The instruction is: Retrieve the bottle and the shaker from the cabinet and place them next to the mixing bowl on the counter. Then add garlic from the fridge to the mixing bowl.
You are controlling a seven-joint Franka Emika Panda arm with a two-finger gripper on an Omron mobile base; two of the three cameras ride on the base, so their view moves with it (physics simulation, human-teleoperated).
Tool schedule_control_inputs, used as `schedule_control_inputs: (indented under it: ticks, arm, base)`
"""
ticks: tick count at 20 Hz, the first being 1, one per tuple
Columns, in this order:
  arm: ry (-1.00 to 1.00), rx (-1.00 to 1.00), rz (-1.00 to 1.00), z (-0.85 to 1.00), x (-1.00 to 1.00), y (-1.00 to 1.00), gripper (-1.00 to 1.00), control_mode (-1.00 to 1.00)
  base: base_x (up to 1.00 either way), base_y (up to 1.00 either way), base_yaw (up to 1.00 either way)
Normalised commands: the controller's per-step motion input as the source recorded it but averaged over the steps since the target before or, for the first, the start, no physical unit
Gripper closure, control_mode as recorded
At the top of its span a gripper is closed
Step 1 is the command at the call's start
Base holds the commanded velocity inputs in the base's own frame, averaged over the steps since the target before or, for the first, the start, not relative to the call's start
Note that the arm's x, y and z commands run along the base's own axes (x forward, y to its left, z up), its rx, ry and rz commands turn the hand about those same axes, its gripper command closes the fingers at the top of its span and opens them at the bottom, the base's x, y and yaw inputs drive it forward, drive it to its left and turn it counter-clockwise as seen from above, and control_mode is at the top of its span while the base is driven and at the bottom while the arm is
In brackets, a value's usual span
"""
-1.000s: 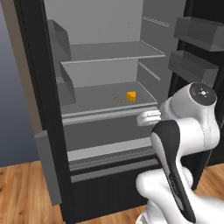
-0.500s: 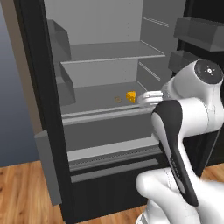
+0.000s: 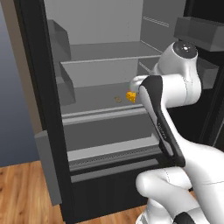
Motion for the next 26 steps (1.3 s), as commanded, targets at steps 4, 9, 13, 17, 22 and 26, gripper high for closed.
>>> schedule_control_inputs:
  ticks: [4,9,13,17,22,26]
  arm:
    - [0.09,0.0,-0.04,-0.63,0.36,0.0,-1.0,-1.0]
    - [0.05,0.0,-0.02,-0.68,0.57,0.0,-1.0,-1.0]
    - [0.0,0.0,0.0,-0.54,0.76,0.0,-1.0,-1.0]
    - [0.03,0.0,-0.01,-0.31,0.69,0.0,-1.0,-1.0]
    - [0.09,0.0,-0.09,-0.06,0.67,0.0,-1.0,-1.0]
    - [0.12,0.0,-0.15,0.0,0.58,0.0,-1.0,-1.0]
  base:
    - [0.0,0.0,0.0]
    - [0.0,0.0,0.0]
    - [0.0,0.0,0.0]
    - [0.0,0.0,0.0]
    - [0.0,0.0,0.0]
    - [0.0,0.0,0.0]
